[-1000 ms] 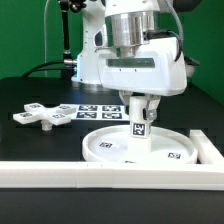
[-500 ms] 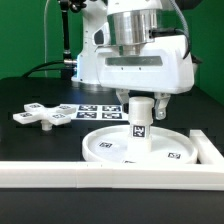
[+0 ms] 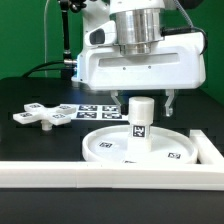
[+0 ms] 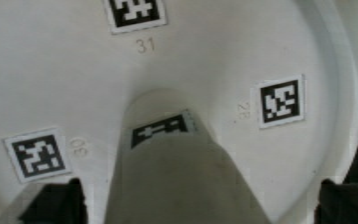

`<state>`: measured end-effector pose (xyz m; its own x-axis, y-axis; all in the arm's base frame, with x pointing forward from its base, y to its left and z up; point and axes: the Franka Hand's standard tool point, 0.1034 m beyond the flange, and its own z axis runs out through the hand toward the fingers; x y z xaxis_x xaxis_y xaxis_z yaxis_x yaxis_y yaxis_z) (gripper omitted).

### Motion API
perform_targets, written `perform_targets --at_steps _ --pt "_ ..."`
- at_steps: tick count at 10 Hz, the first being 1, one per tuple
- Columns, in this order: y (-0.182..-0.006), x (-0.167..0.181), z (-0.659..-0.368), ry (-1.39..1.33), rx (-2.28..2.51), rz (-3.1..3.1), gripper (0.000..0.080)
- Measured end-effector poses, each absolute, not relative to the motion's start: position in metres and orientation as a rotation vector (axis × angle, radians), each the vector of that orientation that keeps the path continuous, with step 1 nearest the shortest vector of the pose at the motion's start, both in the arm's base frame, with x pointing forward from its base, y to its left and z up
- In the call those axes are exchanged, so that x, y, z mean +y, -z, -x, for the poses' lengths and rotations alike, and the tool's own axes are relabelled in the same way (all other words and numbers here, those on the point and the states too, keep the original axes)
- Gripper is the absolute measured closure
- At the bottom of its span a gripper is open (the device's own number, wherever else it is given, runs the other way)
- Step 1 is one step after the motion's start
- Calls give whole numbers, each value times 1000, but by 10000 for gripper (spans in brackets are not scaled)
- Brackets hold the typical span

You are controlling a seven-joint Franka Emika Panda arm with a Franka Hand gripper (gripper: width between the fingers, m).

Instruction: Assemble round table

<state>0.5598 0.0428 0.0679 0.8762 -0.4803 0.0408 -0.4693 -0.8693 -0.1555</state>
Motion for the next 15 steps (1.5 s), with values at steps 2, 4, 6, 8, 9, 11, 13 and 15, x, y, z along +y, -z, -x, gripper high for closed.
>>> perform_targets --at_steps 2,4,6,8,9,11,13,15 --pt "-67 43 -561 159 301 3026 151" --pt "-72 45 -563 179 30 3063 151" --pt "-74 39 -563 185 -248 3067 151" --pt "-73 38 -563 190 -465 3052 151" --pt "-73 38 -563 191 -544 3043 151" --pt "-74 38 -564 202 -945 2979 151" --pt "-73 38 -564 196 -1349 2857 151" --pt "-73 45 -563 173 -1632 2740 151"
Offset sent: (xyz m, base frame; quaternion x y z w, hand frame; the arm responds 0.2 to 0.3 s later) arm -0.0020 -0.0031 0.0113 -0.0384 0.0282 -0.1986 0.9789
